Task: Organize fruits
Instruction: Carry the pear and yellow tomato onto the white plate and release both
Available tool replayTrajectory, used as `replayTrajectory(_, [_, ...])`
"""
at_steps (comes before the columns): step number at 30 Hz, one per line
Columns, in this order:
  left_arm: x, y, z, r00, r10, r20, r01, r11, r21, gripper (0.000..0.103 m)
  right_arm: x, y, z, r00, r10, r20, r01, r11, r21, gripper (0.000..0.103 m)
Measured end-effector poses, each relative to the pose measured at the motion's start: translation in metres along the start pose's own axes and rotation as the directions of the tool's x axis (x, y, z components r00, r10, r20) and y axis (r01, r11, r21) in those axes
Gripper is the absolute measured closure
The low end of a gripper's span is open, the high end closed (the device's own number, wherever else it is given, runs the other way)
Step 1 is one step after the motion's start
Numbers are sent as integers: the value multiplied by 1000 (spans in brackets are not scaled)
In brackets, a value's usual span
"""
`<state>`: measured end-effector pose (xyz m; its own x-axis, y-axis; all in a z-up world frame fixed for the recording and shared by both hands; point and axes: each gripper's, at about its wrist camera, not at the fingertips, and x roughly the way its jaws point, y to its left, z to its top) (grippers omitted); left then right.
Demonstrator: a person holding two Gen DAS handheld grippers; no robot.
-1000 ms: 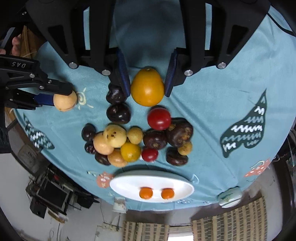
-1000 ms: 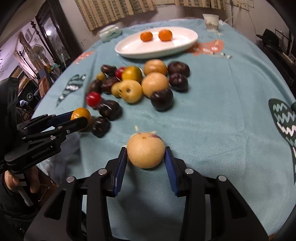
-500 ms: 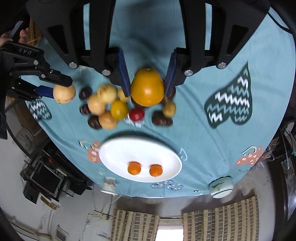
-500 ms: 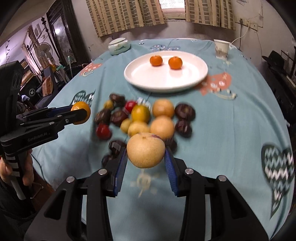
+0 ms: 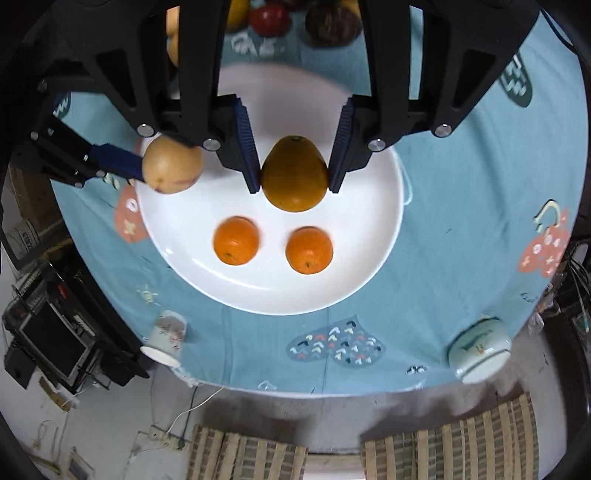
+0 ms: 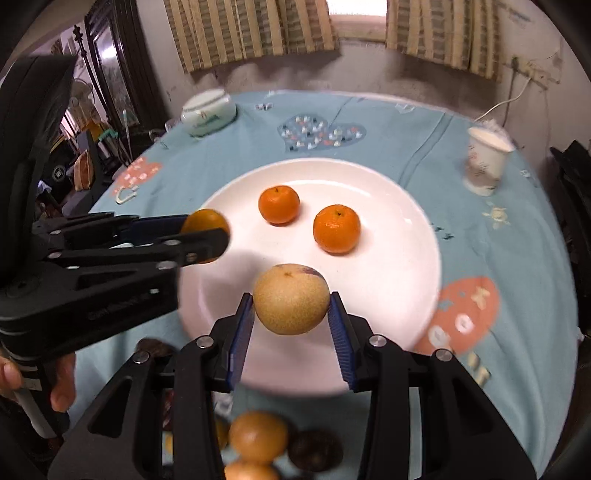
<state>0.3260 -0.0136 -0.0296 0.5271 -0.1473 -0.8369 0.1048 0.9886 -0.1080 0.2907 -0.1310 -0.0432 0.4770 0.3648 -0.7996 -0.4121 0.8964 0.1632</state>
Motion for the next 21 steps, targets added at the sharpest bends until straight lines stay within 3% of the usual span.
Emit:
replayTrajectory(12, [52, 13, 22, 999, 16, -45, -16, 1000, -7, 63, 53, -11, 26, 999, 22, -47, -22, 1000, -4, 60])
replayTrajectory(15, [47, 19, 27, 1000, 9, -24, -10, 999, -33, 25, 59, -6, 32, 999, -21, -43, 19, 999, -45, 57])
replayTrajectory(21, [-2, 29, 26, 998, 31, 49, -30, 999, -19, 22, 33, 0, 31, 996, -86, 14, 87, 990, -109, 39])
